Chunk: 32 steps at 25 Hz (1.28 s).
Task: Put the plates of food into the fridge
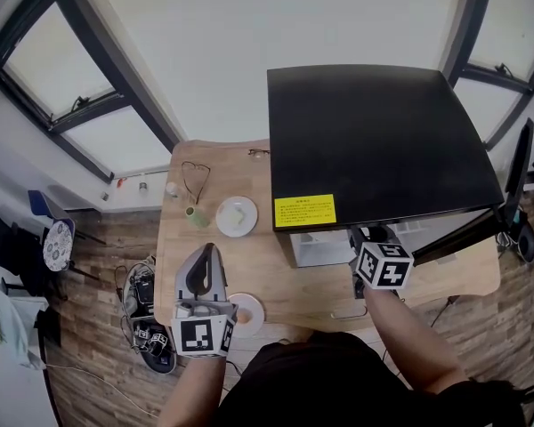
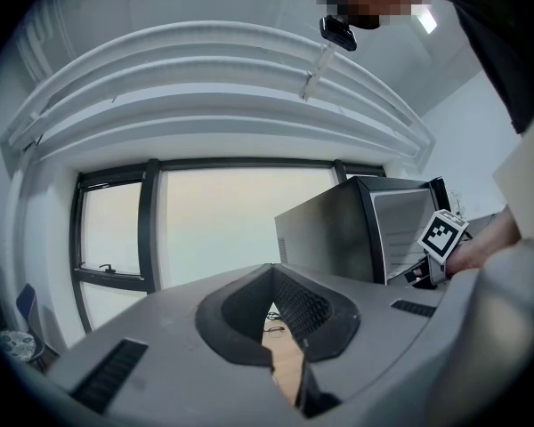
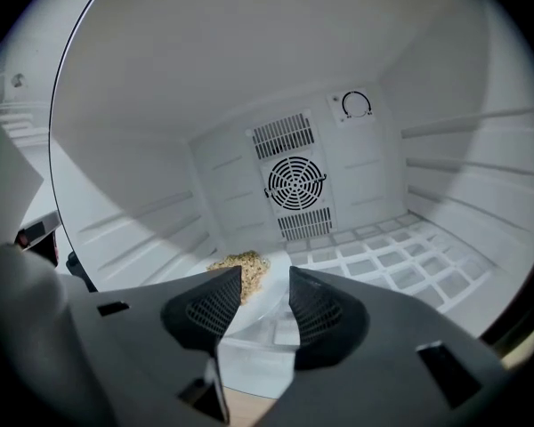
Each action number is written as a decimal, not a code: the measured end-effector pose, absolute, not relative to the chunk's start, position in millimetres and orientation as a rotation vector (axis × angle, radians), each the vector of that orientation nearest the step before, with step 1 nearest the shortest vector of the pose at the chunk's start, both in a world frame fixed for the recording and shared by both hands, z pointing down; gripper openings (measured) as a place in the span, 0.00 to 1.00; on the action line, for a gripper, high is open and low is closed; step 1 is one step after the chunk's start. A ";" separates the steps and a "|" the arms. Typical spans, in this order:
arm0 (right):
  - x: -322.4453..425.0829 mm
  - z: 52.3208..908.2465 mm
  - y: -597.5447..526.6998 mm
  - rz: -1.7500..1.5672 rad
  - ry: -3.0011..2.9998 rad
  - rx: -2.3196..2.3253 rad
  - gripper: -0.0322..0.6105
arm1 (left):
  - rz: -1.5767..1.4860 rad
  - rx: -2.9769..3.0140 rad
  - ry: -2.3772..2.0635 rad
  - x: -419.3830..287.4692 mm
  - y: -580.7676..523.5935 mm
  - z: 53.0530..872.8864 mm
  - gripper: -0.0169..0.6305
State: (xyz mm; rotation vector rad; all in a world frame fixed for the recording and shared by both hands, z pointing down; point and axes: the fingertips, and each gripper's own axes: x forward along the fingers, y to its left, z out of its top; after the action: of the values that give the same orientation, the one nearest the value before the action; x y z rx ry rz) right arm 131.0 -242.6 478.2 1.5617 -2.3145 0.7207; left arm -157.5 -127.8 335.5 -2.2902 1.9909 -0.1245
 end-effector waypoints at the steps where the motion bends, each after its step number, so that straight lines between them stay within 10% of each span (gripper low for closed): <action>1: 130.4 475.2 -243.4 0.706 -2.334 1.558 0.33 | -0.133 -2.284 1.992 -156.1 -127.4 335.4 0.03; 32: 64.4 423.2 -164.1 0.403 -2.640 1.563 0.24 | -0.125 -2.331 1.942 -213.9 -87.0 351.6 0.03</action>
State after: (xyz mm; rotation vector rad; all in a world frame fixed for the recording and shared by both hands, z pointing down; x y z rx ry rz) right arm 64.4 -164.1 423.2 1.5629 -2.6400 0.4032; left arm -213.9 -87.0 351.6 -2.3308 1.9419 -0.1253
